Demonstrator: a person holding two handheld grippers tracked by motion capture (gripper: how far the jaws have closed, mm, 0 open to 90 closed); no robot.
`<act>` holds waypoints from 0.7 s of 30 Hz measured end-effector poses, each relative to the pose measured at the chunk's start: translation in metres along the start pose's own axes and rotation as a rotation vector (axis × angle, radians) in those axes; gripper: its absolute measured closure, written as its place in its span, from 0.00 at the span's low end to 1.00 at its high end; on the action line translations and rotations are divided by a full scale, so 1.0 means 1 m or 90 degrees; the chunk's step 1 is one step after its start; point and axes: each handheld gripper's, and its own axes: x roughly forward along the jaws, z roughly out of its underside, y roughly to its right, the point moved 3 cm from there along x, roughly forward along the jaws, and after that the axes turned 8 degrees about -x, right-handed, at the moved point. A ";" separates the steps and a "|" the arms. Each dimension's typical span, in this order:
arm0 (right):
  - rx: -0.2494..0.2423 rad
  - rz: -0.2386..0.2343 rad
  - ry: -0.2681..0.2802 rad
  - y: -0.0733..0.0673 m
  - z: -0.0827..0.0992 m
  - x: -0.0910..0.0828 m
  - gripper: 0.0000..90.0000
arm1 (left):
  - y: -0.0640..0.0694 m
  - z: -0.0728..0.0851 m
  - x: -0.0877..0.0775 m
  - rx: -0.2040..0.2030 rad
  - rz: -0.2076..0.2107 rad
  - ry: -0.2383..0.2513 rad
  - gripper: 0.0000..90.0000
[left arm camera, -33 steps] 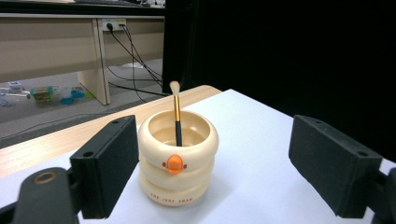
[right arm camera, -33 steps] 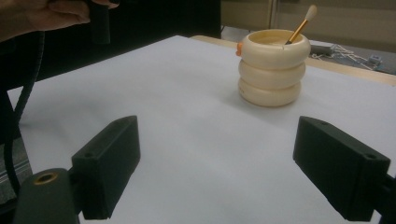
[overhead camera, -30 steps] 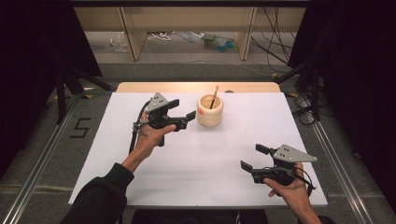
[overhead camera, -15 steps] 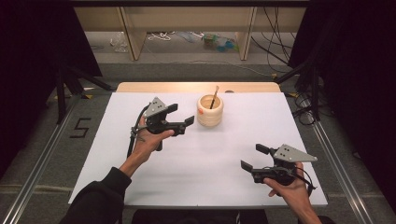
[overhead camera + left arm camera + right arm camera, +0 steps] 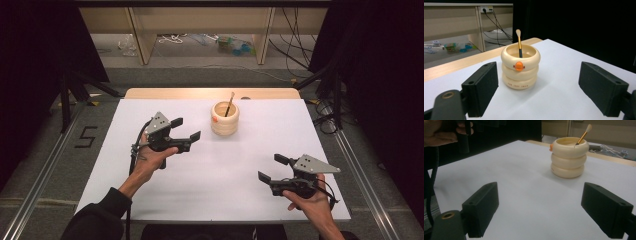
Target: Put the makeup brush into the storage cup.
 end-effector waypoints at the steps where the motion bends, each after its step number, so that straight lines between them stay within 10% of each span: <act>1: -0.017 0.007 0.007 0.002 0.000 0.000 0.17 | 0.000 0.001 -0.002 0.002 -0.002 -0.002 0.18; 21: -0.008 0.007 -0.006 0.001 0.000 -0.001 0.17 | 0.001 0.023 -0.033 0.035 -0.014 -0.009 0.18</act>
